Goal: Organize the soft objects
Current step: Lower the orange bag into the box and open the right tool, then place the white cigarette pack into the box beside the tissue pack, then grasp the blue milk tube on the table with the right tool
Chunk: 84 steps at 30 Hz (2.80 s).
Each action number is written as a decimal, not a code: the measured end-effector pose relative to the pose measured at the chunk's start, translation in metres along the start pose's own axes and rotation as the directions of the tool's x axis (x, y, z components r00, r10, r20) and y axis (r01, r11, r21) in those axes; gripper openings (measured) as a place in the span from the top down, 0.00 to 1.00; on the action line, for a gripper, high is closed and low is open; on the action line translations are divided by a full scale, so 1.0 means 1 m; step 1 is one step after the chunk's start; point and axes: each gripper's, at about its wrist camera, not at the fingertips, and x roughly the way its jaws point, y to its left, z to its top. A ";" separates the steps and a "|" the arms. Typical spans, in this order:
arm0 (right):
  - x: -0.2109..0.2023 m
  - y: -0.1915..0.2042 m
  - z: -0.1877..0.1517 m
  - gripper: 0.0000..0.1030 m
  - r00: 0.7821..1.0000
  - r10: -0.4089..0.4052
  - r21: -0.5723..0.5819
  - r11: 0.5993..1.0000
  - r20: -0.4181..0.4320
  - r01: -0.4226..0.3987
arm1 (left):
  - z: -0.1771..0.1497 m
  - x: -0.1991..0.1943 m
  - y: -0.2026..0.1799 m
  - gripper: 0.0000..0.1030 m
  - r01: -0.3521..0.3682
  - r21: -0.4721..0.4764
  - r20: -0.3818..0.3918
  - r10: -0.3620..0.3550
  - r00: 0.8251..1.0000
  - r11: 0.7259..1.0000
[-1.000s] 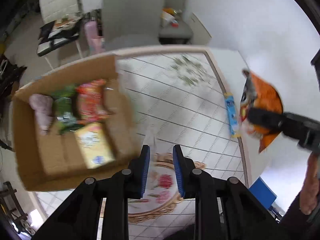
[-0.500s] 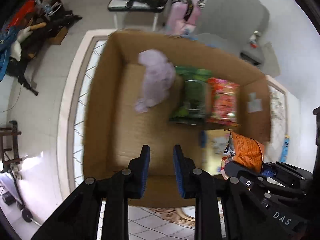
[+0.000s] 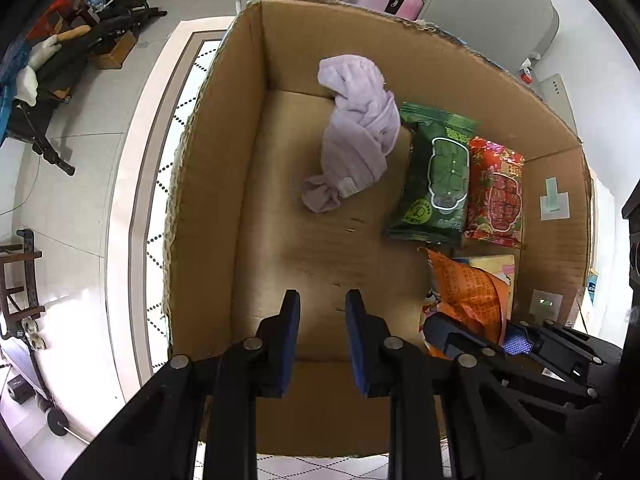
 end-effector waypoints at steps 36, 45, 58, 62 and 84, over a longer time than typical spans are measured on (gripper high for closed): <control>-0.055 -0.128 -0.056 0.12 0.979 -0.201 0.425 0.884 -0.025 0.193 | -0.049 -0.051 -0.043 0.07 -0.140 0.047 0.119 0.133 0.984 0.989; -0.075 -0.127 -0.064 0.43 0.968 -0.249 0.375 0.901 0.039 0.217 | -0.052 -0.056 -0.030 0.07 -0.130 0.026 0.126 0.126 0.984 0.991; -0.102 -0.063 -0.048 0.63 0.984 -0.119 0.166 0.981 0.133 0.097 | -0.051 -0.067 -0.014 0.07 -0.099 0.004 0.130 0.097 0.987 0.995; -0.104 -0.067 -0.048 0.63 0.983 -0.106 0.177 0.981 0.147 0.079 | -0.051 -0.067 -0.014 0.07 -0.101 0.003 0.131 0.100 0.986 0.995; -0.163 -0.192 -0.103 0.22 0.962 -0.120 0.319 0.947 0.246 0.037 | -0.062 -0.087 -0.128 0.07 -0.066 0.140 0.180 0.041 0.983 0.988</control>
